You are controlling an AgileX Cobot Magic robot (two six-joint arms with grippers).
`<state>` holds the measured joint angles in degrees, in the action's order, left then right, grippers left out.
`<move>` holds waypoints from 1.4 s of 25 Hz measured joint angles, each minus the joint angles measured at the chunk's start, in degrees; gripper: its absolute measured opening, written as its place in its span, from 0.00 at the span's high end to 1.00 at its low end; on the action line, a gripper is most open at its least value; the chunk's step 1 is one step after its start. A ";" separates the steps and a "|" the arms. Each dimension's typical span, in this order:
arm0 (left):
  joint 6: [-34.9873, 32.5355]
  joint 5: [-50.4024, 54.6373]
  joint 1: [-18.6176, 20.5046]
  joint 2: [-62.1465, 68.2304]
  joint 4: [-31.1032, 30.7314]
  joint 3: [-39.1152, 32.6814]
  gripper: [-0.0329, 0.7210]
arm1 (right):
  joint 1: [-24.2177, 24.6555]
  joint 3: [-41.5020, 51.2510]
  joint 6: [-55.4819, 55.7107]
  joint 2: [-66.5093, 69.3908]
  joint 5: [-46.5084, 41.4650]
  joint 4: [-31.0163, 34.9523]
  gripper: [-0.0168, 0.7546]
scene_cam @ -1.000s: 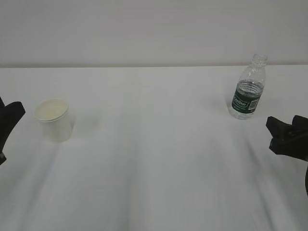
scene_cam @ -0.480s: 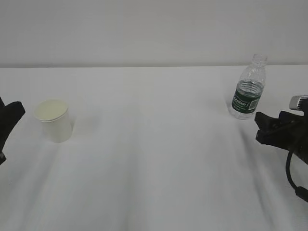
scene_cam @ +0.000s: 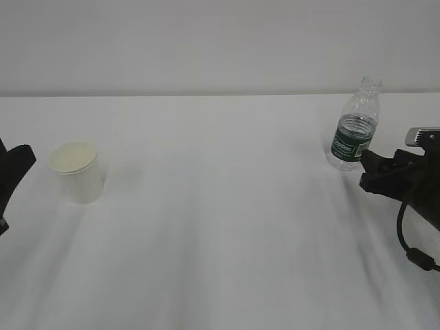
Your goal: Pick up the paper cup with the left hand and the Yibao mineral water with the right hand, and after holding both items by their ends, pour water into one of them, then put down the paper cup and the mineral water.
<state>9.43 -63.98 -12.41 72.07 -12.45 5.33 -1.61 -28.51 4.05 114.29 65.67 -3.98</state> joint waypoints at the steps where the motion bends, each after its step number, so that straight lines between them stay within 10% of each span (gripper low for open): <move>1: 0.00 0.00 0.00 0.00 0.00 0.00 0.50 | 0.00 -0.09 0.00 0.00 0.00 0.62 0.36; 11: 0.00 0.00 0.00 0.00 0.00 0.00 0.50 | 0.00 -0.09 0.69 0.00 0.00 0.21 0.35; 19: 0.00 0.00 0.00 0.00 0.00 0.00 0.50 | 0.00 -0.09 0.69 0.00 0.00 -2.53 0.11; 35: 0.00 0.00 0.00 0.00 0.00 0.00 0.50 | 0.00 -3.84 2.03 5.47 0.00 -3.19 0.10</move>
<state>9.43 -63.98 -12.41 72.07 -12.45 5.33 -1.61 -32.35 6.08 119.76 65.67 -7.17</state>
